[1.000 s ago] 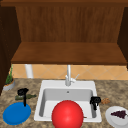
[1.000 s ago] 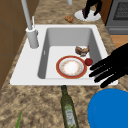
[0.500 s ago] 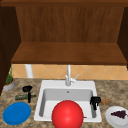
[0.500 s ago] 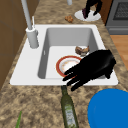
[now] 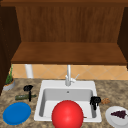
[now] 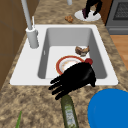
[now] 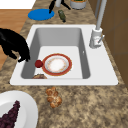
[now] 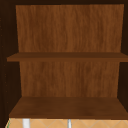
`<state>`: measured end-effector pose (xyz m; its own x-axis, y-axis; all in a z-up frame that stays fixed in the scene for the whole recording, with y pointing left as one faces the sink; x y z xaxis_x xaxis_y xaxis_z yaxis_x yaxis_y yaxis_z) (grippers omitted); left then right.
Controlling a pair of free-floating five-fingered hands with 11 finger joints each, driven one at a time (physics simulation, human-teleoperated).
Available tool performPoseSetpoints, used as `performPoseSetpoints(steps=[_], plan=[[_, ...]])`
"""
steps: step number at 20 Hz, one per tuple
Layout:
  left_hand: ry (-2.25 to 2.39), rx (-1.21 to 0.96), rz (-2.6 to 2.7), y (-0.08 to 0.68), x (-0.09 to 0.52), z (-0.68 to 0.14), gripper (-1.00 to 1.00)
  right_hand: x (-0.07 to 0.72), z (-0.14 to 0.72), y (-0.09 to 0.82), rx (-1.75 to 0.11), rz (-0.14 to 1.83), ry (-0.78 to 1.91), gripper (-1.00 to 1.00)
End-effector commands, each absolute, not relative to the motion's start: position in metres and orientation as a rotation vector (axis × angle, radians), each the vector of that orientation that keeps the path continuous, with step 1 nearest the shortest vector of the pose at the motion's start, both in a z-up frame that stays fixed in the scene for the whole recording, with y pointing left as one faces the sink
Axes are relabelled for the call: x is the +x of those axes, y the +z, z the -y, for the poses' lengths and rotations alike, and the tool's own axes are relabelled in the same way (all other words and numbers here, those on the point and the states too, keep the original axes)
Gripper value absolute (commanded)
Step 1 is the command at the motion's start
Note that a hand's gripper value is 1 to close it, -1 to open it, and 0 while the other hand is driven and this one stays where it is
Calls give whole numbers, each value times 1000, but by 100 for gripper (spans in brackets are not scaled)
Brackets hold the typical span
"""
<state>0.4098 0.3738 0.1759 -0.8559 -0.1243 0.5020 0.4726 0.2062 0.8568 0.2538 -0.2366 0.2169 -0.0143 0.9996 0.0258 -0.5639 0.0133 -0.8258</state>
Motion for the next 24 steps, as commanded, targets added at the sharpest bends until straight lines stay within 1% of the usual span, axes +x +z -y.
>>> performPoseSetpoints(steps=[1, 5, 12, 24], plan=[[-1664, -382, 2004, 156, 410, -392, -100, 254, 237, 217, -734, 782, 1435, 0], [-1654, -383, 2002, 135, 410, -406, -100, 254, 237, 217, -734, 782, 1435, 0], [-1693, -330, 2008, 117, 410, -402, -100, 254, 237, 217, -734, 782, 1435, 0], [-1621, -437, 1906, 134, 450, -400, -100, 254, 237, 217, -734, 782, 1435, 0]])
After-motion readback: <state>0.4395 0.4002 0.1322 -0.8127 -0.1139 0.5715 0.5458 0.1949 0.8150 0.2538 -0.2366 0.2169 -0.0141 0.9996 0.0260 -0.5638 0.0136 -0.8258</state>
